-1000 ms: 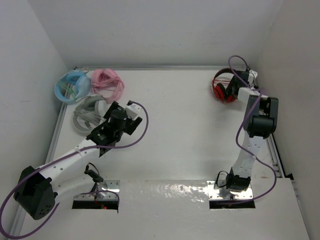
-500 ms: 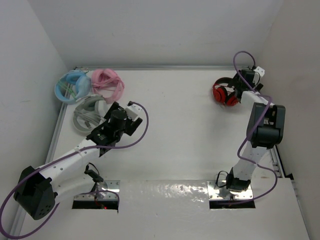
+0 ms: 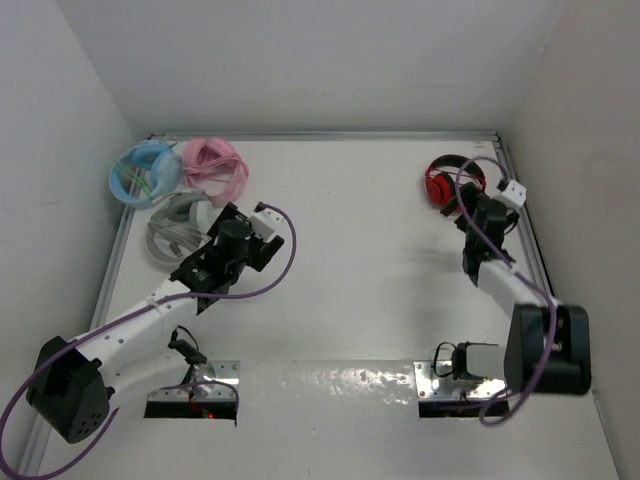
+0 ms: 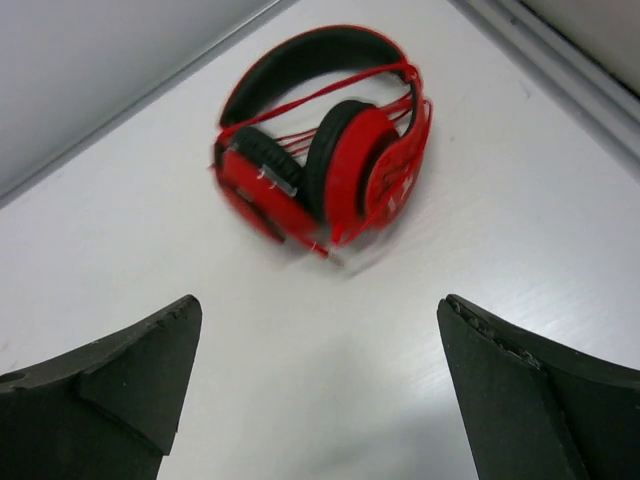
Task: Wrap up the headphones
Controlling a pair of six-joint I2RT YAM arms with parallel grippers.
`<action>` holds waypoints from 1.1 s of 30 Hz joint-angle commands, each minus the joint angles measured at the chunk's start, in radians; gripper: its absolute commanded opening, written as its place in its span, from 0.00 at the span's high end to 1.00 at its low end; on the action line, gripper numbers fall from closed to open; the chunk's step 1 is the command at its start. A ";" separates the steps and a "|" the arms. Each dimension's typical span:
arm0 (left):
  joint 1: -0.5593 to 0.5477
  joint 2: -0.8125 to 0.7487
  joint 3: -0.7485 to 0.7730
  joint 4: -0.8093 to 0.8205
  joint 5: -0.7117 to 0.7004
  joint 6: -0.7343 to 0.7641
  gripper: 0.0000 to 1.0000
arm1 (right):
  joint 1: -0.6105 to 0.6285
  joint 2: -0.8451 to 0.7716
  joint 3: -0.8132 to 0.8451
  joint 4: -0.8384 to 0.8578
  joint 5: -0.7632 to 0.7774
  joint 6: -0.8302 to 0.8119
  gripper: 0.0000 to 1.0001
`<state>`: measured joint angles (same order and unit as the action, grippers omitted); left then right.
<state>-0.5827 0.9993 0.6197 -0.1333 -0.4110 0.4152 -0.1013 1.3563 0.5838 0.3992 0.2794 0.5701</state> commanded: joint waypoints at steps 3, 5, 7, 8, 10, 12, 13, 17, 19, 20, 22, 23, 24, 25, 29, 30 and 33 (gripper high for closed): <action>0.017 0.007 -0.035 0.035 0.083 0.037 0.02 | 0.055 -0.410 -0.365 0.184 0.043 0.143 0.01; 0.020 -0.001 -0.054 0.043 0.119 0.034 0.02 | 0.064 -0.510 -0.429 0.155 0.021 0.165 0.01; 0.024 -0.039 -0.089 0.053 0.170 0.034 0.02 | 0.081 -0.609 -0.484 0.057 0.000 0.174 0.01; 0.024 -0.056 -0.103 0.075 0.178 0.037 0.02 | 0.089 -0.706 -0.498 0.015 -0.008 0.174 0.01; 0.026 -0.108 -0.143 0.095 0.189 0.037 0.01 | 0.094 -0.807 -0.528 -0.124 -0.025 0.178 0.01; 0.030 -0.148 -0.175 0.115 0.205 0.043 0.01 | 0.094 -0.968 -0.555 -0.209 -0.040 0.180 0.01; 0.030 -0.157 -0.187 0.118 0.207 0.046 0.01 | 0.094 -1.023 -0.573 -0.279 -0.057 0.182 0.01; 0.035 -0.174 -0.225 0.169 0.213 0.057 0.00 | 0.094 -1.267 -0.636 -0.448 -0.097 0.165 0.01; 0.037 -0.165 -0.224 0.175 0.209 0.056 0.00 | 0.094 -1.309 -0.636 -0.532 -0.120 0.142 0.01; 0.037 -0.159 -0.225 0.176 0.202 0.054 0.00 | 0.094 -1.325 -0.638 -0.554 -0.126 0.133 0.01; 0.037 -0.145 -0.227 0.184 0.199 0.057 0.00 | 0.094 -1.352 -0.645 -0.591 -0.131 0.105 0.01; 0.037 -0.134 -0.232 0.187 0.192 0.057 0.00 | 0.094 -1.352 -0.650 -0.599 -0.129 0.102 0.01; 0.038 -0.130 -0.233 0.190 0.189 0.059 0.00 | 0.094 -1.352 -0.663 -0.597 -0.131 0.103 0.01; 0.037 -0.125 -0.233 0.192 0.184 0.059 0.00 | 0.094 -1.350 -0.673 -0.588 -0.144 0.106 0.01; 0.038 -0.114 -0.232 0.196 0.166 0.060 0.00 | 0.094 -1.281 -0.674 -0.530 -0.178 0.102 0.01; 0.038 -0.114 -0.233 0.198 0.164 0.062 0.00 | 0.094 -1.281 -0.671 -0.525 -0.178 0.100 0.01; 0.038 -0.114 -0.233 0.198 0.152 0.063 0.00 | 0.094 -1.219 -0.679 -0.504 -0.190 0.103 0.01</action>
<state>-0.5591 0.8894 0.3916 0.0082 -0.2443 0.4690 -0.0105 0.0963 0.0429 -0.1585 0.1192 0.6861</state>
